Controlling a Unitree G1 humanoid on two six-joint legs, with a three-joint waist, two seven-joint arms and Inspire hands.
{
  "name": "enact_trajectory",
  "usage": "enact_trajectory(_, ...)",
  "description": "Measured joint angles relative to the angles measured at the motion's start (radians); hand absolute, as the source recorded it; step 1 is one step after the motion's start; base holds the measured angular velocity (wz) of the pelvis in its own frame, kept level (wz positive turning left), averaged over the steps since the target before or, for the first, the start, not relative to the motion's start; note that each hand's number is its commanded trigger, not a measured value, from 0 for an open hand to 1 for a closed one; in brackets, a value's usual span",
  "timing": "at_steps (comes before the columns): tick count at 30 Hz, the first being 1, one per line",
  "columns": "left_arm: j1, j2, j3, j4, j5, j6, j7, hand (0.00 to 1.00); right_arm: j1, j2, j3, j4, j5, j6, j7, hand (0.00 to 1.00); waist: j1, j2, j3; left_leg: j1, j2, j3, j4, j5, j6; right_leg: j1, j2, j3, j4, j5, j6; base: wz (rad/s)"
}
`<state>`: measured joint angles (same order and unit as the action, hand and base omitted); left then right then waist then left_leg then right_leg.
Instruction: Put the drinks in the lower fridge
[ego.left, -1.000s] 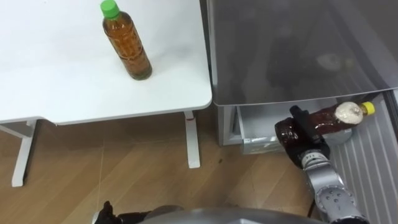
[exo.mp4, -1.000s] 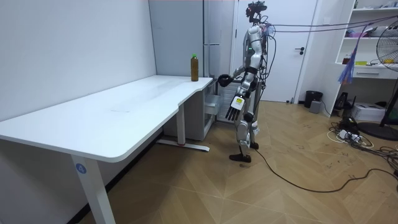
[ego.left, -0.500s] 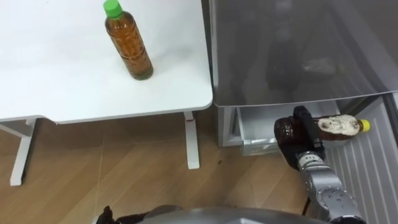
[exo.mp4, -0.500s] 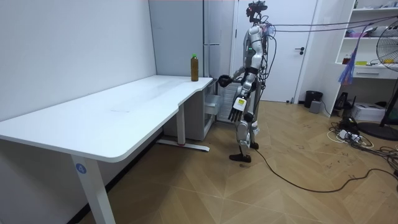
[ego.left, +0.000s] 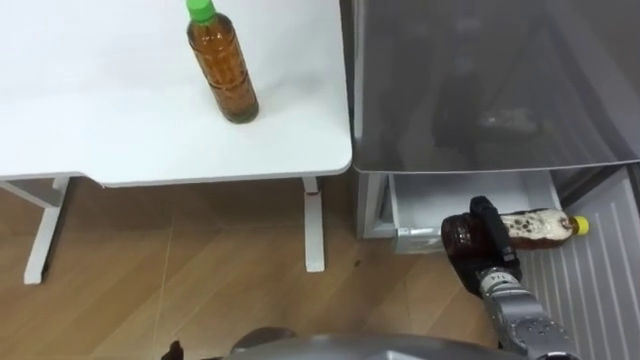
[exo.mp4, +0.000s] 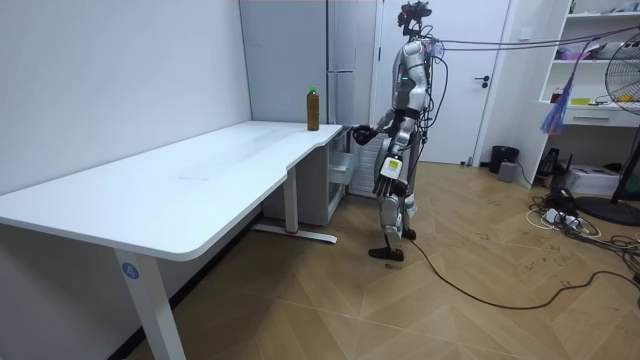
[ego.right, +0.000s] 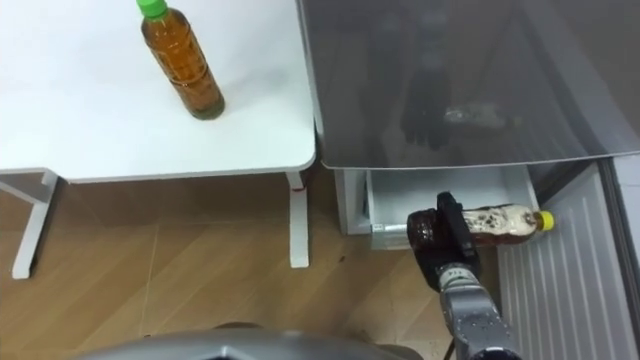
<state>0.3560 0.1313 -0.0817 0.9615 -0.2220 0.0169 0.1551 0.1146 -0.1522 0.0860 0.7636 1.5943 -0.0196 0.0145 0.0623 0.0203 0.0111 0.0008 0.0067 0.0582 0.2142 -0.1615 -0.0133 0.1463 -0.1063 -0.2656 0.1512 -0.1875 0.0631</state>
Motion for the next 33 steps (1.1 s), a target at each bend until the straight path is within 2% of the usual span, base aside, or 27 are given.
enact_trajectory(3,0.003,0.002,0.0,0.0,0.002,0.012,-0.011,0.0,-0.011,-0.005,0.0,0.019,-0.002,0.003,0.007,1.0,-0.001,0.0,0.0001,-0.014,-0.002,-0.014,0.009,0.0,0.0,-0.006,0.0,-0.013,-0.001,0.0,0.0,0.13)
enact_trajectory(9,0.0,0.004,-0.002,0.001,0.036,0.04,-0.017,0.0,-0.118,-0.017,-0.023,0.152,0.006,0.029,0.007,1.0,-0.004,-0.001,-0.0004,-0.064,-0.006,-0.034,0.044,0.003,0.004,-0.037,0.001,-0.022,0.001,-0.002,-0.001,0.13)
enact_trajectory(10,-0.012,0.006,-0.002,0.001,0.043,0.053,-0.022,0.0,-0.147,-0.018,-0.039,0.179,0.005,0.035,0.007,1.0,-0.009,0.0,-0.0007,-0.093,-0.006,-0.04,0.054,0.004,0.005,-0.052,0.002,-0.034,0.004,-0.002,-0.002,0.28)
enact_trajectory(11,-0.032,0.008,-0.002,0.001,0.059,0.064,-0.032,0.0,-0.183,-0.02,-0.056,0.211,0.005,0.037,0.008,1.0,-0.01,0.01,-0.0049,-0.118,-0.006,-0.046,0.064,0.007,0.006,-0.073,0.003,-0.04,0.009,-0.001,-0.004,0.26)
enact_trajectory(13,-0.061,0.009,-0.003,0.002,0.067,0.069,-0.038,0.0,-0.241,-0.028,-0.081,0.261,0.007,0.042,0.008,1.0,-0.002,0.011,-0.0034,-0.154,-0.005,-0.047,0.064,0.018,0.007,-0.115,0.001,-0.036,0.031,0.001,-0.006,0.11)
enact_trajectory(14,-0.081,0.019,-0.017,0.001,0.074,0.07,-0.04,0.0,-0.276,-0.034,-0.083,0.28,0.007,0.043,0.008,1.0,0.001,0.005,0.0025,-0.174,-0.005,-0.048,0.06,0.027,0.008,-0.139,0.0,-0.038,0.039,0.002,-0.009,0.05)
enact_trajectory(15,-0.089,0.026,-0.024,0.0,0.077,0.07,-0.041,0.0,-0.294,-0.035,-0.081,0.29,0.007,0.044,0.008,1.0,0.005,0.007,0.0017,-0.183,-0.005,-0.048,0.059,0.03,0.007,-0.15,0.0,-0.039,0.04,0.004,-0.011,0.05)
enact_trajectory(17,-0.12,0.04,-0.04,0.001,0.077,0.07,-0.038,0.0,-0.365,-0.039,-0.084,0.367,0.007,0.047,0.021,1.0,0.012,-0.001,0.0094,-0.203,-0.004,-0.048,0.053,0.039,0.007,-0.17,0.001,-0.044,0.039,0.007,-0.015,0.06)
enact_trajectory(19,-0.14,0.04,-0.04,0.005,0.078,0.066,-0.035,0.0,-0.386,-0.042,-0.103,0.415,0.005,0.058,0.033,1.0,0.021,-0.005,0.0113,-0.218,-0.004,-0.048,0.054,0.04,0.007,-0.187,0.001,-0.049,0.039,0.007,-0.015,0.07)
enact_trajectory(23,-0.195,0.043,-0.04,0.049,0.077,0.063,-0.037,0.0,-0.441,-0.068,-0.159,0.466,0.01,0.084,0.032,1.0,0.029,-0.001,0.0134,-0.288,-0.005,-0.048,0.04,0.066,0.01,-0.265,-0.003,-0.049,0.062,0.011,-0.018,0.05)
enact_trajectory(25,-0.202,0.044,-0.04,0.062,0.077,0.062,-0.04,0.0,-0.467,-0.079,-0.172,0.498,0.009,0.086,0.032,1.0,0.028,0.006,0.0184,-0.296,-0.005,-0.048,0.038,0.068,0.01,-0.274,-0.004,-0.052,0.065,0.011,-0.019,0.02)
enact_trajectory(29,-0.214,0.048,-0.041,0.078,0.076,0.043,-0.064,0.0,-0.538,-0.118,-0.198,0.527,-0.001,0.087,0.032,1.0,0.029,0.016,0.0218,-0.346,-0.004,-0.045,0.034,0.084,0.01,-0.333,-0.006,-0.053,0.083,0.013,-0.023,0.01)
enact_trajectory(33,-0.234,0.055,-0.06,0.102,0.076,0.044,-0.087,0.0,-0.576,-0.145,-0.197,0.57,-0.011,0.089,0.044,1.0,0.046,0.011,0.0273,-0.37,-0.004,-0.032,0.013,0.105,0.013,-0.379,-0.011,-0.045,0.101,0.015,-0.025,-0.04)
